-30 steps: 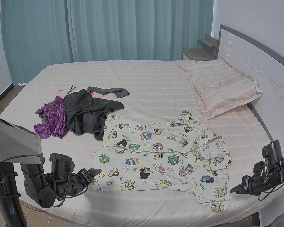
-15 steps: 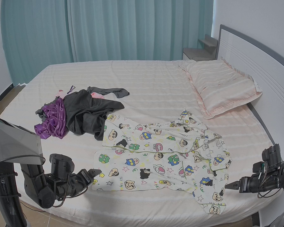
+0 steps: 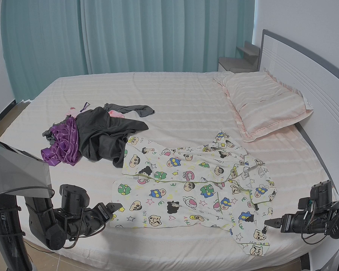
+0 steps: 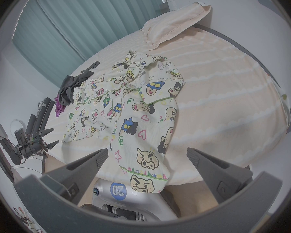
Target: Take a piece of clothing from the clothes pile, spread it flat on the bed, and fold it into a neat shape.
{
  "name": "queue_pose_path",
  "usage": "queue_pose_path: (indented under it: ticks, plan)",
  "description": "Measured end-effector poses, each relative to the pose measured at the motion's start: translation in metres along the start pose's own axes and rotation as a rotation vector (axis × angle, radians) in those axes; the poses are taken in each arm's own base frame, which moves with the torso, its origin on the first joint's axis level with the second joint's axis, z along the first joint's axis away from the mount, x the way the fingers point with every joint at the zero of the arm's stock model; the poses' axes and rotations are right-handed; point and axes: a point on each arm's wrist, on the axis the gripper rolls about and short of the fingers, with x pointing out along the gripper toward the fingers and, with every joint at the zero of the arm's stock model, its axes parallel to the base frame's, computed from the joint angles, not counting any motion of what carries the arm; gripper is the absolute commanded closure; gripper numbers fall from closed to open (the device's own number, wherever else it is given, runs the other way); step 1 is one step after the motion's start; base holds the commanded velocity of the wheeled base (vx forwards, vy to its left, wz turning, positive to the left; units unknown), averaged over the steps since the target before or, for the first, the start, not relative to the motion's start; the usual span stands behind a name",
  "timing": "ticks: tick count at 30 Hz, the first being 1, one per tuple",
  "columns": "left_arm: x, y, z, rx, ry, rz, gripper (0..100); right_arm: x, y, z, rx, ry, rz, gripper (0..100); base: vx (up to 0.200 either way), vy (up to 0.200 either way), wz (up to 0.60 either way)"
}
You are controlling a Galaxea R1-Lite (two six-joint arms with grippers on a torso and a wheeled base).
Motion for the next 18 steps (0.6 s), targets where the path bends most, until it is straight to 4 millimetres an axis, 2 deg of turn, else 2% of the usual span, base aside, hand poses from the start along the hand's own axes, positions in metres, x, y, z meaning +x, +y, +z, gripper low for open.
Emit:
queue_pose_path:
  ticks: [5,12,18]
  plan:
    - [0.000,-0.001,-0.002,0.004,0.004,0.000,0,0.013,-0.001,0.001,0.018,-0.026,0.014,0,-0.200,0.000,0.00]
    - [0.000,-0.001,-0.003,0.006,0.006,0.001,0,0.027,0.006,0.016,0.121,-0.181,0.079,0,0.000,0.000,0.00]
    - [-0.001,-0.002,-0.003,0.004,0.004,-0.003,0,0.054,0.006,0.035,0.162,-0.271,0.059,0,0.000,0.000,0.00]
